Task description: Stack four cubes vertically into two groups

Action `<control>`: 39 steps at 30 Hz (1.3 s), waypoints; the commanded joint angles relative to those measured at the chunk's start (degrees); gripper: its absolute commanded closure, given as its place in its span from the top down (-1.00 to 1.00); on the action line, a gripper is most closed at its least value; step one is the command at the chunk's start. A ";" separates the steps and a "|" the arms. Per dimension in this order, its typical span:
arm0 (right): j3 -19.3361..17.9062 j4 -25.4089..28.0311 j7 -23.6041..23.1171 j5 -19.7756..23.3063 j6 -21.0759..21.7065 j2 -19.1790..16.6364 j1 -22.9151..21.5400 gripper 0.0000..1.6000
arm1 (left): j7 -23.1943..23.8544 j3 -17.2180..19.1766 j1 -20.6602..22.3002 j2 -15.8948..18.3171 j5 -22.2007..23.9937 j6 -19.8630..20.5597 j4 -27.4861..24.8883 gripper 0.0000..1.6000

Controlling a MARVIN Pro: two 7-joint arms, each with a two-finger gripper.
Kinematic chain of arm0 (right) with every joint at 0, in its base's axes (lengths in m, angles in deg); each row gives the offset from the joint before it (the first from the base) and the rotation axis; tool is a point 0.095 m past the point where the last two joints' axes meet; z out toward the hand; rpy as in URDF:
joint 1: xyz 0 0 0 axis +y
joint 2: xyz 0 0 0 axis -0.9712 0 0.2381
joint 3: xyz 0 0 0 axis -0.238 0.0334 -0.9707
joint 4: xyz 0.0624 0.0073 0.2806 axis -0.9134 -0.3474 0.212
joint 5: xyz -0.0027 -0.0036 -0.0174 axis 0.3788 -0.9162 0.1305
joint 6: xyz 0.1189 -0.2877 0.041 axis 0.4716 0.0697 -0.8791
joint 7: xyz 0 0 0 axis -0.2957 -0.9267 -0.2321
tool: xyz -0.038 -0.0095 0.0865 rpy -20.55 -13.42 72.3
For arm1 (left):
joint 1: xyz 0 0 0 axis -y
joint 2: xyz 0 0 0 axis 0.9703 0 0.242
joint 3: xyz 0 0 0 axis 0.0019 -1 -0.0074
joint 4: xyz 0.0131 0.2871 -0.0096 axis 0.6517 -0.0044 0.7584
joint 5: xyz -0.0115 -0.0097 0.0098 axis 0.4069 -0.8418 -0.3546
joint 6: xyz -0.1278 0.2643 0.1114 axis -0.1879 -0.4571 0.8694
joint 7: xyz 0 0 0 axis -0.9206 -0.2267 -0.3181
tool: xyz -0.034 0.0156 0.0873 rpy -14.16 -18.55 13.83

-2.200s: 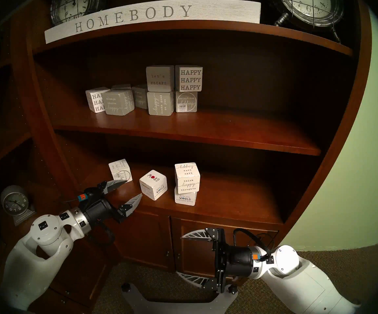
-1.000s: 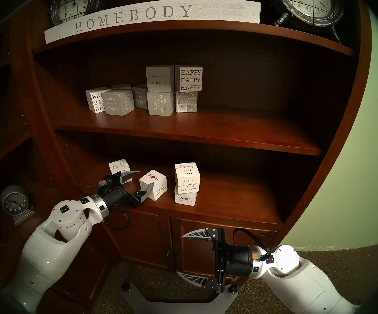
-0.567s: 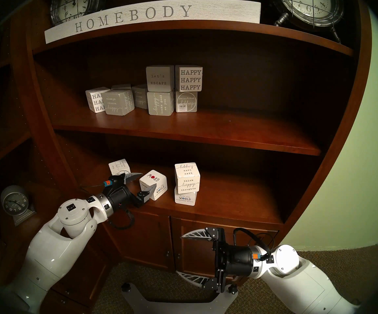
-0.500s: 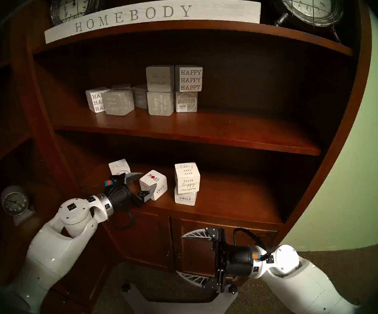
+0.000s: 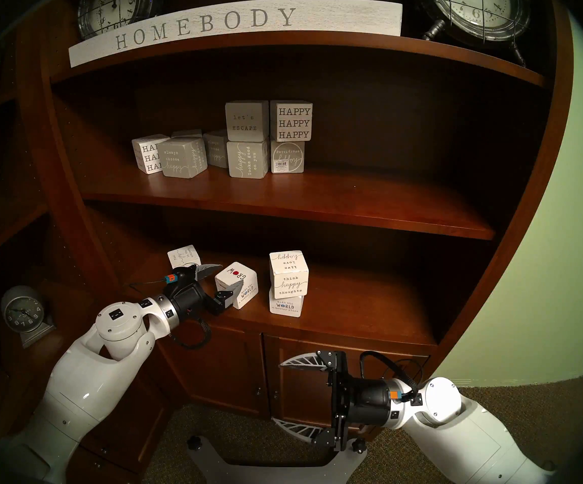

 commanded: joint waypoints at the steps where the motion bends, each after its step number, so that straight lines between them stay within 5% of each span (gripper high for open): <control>1: 0.01 0.66 0.09 0.60 0.14 0.16 0.17 1.00 | 0.11 -0.08 2.00 -0.65 -0.05 -0.50 0.43 1.00; 39: -0.41 0.66 -0.29 0.49 0.38 0.57 0.34 1.00 | 1.80 -1.47 4.47 -2.08 -0.09 -1.50 6.73 1.00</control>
